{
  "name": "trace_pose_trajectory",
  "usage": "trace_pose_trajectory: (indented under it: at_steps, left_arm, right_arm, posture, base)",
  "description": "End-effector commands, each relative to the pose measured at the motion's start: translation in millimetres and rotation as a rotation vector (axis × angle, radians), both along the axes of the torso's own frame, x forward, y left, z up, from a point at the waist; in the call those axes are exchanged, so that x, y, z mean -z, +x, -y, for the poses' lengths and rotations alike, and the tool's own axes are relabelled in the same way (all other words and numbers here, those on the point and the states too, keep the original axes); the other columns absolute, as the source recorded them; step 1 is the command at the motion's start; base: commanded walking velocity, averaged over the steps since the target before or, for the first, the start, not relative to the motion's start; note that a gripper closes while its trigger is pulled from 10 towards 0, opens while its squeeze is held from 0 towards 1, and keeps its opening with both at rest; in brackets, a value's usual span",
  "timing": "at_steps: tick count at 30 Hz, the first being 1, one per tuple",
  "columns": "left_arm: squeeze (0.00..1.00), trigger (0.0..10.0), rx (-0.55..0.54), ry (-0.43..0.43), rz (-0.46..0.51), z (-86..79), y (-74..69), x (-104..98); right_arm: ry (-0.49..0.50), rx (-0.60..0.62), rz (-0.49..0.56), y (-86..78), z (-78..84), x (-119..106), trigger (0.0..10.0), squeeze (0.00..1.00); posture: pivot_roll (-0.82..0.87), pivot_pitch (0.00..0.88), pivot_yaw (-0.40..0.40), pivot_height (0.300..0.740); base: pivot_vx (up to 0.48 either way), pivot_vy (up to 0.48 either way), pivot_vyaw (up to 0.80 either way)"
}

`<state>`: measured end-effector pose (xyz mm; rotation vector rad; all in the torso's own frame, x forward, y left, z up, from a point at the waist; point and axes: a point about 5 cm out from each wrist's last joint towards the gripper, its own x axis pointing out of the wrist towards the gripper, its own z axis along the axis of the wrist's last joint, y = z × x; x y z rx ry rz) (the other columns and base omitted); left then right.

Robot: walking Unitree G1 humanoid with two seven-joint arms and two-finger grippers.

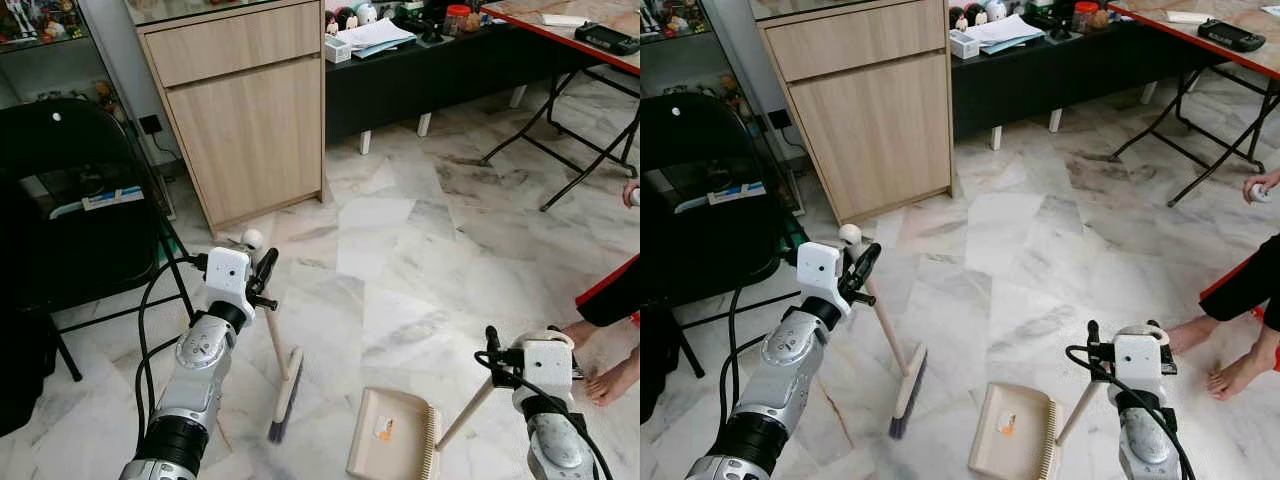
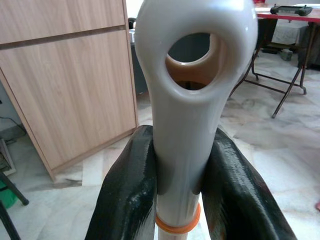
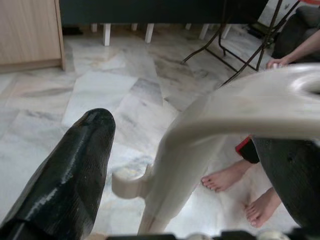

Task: Sweep floor

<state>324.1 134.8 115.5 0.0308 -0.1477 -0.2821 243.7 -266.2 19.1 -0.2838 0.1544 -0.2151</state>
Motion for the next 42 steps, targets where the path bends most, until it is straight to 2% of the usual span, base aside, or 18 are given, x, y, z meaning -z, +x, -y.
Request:
trace_pose_trajectory:
  at_steps: [1,2,3,4,5,6,22,42]
  left_arm:
    - [0.00,10.0,-0.005,0.010,0.041,-2.8,-0.2,-7.0]
    - [0.00,10.0,-0.006,0.010,0.041,-2.9,-0.2,-7.0]
    - [0.00,10.0,-0.006,0.010,0.041,-3.0,-0.2,-7.0]
    - [0.00,10.0,-0.006,0.011,0.041,-3.3,-0.2,-7.0]
    - [0.00,10.0,-0.007,0.011,0.041,-3.3,-0.3,-7.0]
    - [0.00,10.0,-0.006,0.011,0.041,-3.1,-0.4,-7.0]
    - [0.00,10.0,-0.011,0.015,0.041,-3.9,-0.6,-6.9]
    - [0.00,10.0,-0.003,0.027,0.040,-4.3,-1.7,-5.8]
  right_arm:
    - [-0.007,-0.005,-0.018,-1.7,2.0,2.3,10.0,0.00]
    - [-0.007,-0.007,-0.018,-1.3,2.4,2.2,10.0,0.00]
    - [-0.008,-0.010,-0.017,-1.0,2.2,2.0,9.3,0.00]
    - [-0.010,-0.016,-0.016,0.0,2.3,1.4,4.2,0.00]
    - [-0.011,-0.017,-0.015,0.4,2.6,1.1,1.5,0.00]
    - [-0.013,-0.019,-0.014,0.7,2.8,0.7,0.0,0.00]
    - [-0.032,-0.068,-0.022,3.5,-0.6,0.8,0.0,0.00]
    - [-0.005,-0.083,-0.042,1.1,-15.2,10.0,0.0,0.00]
  posture:
    - [0.05,0.068,0.022,0.740]
    - [0.05,0.068,0.022,0.740]
    - [0.05,0.068,0.023,0.740]
    - [0.05,0.068,0.023,0.740]
    - [0.05,0.069,0.022,0.740]
    - [0.05,0.069,0.022,0.740]
    - [0.05,0.071,0.021,0.740]
    - [0.05,0.075,0.021,0.740]
  base:
    - [0.000,0.000,0.00]
    - [0.000,0.000,0.00]
    - [0.000,0.000,0.00]
    - [0.000,0.000,0.00]
    - [0.000,0.000,0.00]
    - [0.000,0.000,0.00]
    - [0.000,0.000,0.00]
    - [0.000,0.000,0.00]
